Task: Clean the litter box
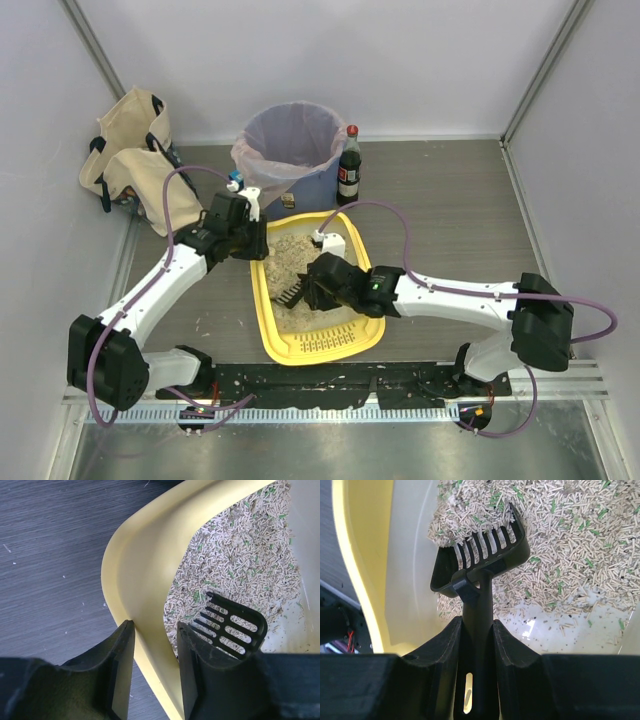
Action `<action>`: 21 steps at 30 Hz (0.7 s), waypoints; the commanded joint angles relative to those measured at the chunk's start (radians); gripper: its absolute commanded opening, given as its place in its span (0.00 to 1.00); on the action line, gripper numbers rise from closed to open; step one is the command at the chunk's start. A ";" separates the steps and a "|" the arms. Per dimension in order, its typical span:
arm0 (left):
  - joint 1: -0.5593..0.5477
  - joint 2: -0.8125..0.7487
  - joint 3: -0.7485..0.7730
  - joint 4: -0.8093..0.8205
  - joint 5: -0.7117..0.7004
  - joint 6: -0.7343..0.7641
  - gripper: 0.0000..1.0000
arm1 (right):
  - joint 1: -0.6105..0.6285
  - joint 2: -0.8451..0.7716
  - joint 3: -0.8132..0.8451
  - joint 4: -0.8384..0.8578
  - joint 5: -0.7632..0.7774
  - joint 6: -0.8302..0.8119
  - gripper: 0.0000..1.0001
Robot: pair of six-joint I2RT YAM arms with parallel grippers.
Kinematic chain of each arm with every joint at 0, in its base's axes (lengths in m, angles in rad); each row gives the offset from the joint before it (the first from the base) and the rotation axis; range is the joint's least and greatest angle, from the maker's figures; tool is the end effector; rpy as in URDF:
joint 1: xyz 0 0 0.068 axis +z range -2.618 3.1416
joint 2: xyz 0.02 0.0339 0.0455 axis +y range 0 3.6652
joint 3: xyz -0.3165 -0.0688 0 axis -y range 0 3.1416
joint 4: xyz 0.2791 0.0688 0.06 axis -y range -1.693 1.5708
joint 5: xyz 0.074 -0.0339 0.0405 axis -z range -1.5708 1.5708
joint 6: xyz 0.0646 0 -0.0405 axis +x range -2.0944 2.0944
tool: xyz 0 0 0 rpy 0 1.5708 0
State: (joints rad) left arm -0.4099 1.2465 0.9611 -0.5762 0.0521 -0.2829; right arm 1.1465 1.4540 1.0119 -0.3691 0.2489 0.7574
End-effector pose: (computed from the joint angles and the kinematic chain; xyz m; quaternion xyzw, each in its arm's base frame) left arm 0.2684 -0.1203 0.2874 0.0685 0.9350 -0.1408 0.3182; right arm 0.1607 0.3171 0.2636 -0.1330 0.9131 0.2328 0.3073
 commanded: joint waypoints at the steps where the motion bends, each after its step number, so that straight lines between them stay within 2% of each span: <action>1: -0.004 -0.005 0.037 0.015 0.058 -0.009 0.39 | 0.018 0.042 -0.030 0.099 0.151 0.069 0.01; 5: -0.004 -0.001 0.039 0.016 0.066 -0.010 0.38 | 0.050 0.088 -0.033 0.142 0.245 0.098 0.01; 9: -0.006 -0.005 0.038 0.016 0.061 -0.009 0.38 | 0.059 0.124 -0.081 0.258 0.251 0.146 0.02; 21: -0.004 -0.004 0.038 0.016 0.071 -0.009 0.37 | 0.096 0.181 -0.147 0.364 0.374 0.203 0.01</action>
State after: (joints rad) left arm -0.4072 1.2465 0.9630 -0.5781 0.0525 -0.2893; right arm 1.2484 1.6112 0.9024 -0.0738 0.5076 0.9157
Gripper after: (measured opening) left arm 0.379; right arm 0.319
